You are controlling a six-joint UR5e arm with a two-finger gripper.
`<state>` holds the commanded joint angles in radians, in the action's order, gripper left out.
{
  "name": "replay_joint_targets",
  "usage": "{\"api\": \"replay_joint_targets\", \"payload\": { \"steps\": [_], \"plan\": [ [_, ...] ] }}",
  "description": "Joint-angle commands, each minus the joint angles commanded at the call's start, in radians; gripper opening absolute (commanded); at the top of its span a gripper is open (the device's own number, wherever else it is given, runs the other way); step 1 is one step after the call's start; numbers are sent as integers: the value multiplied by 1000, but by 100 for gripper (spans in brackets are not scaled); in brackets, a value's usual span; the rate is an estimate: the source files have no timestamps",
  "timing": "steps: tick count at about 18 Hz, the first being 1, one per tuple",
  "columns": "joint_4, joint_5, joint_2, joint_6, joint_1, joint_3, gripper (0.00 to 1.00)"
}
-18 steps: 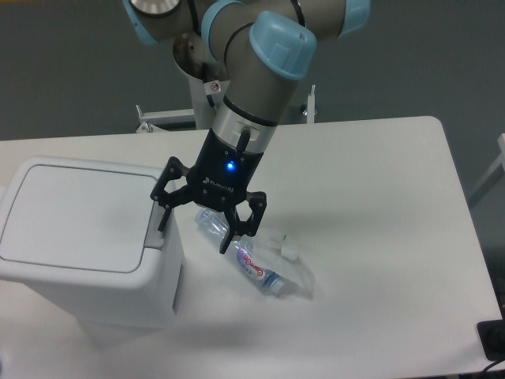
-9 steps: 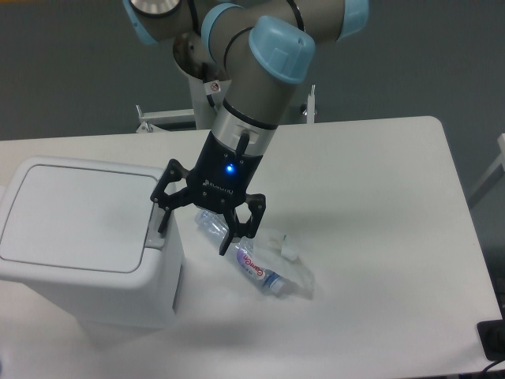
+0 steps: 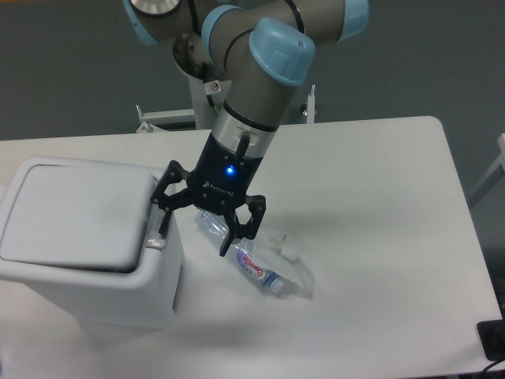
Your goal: Open the trash can
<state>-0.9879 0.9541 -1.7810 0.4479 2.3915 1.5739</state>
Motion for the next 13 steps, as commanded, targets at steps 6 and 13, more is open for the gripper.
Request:
{"api": "replay_joint_targets", "payload": {
  "steps": [6,13],
  "plan": [
    [25,-2,5,2,-3,-11,100],
    [28,0,-27,87,133,-41,100]
  ]
}}
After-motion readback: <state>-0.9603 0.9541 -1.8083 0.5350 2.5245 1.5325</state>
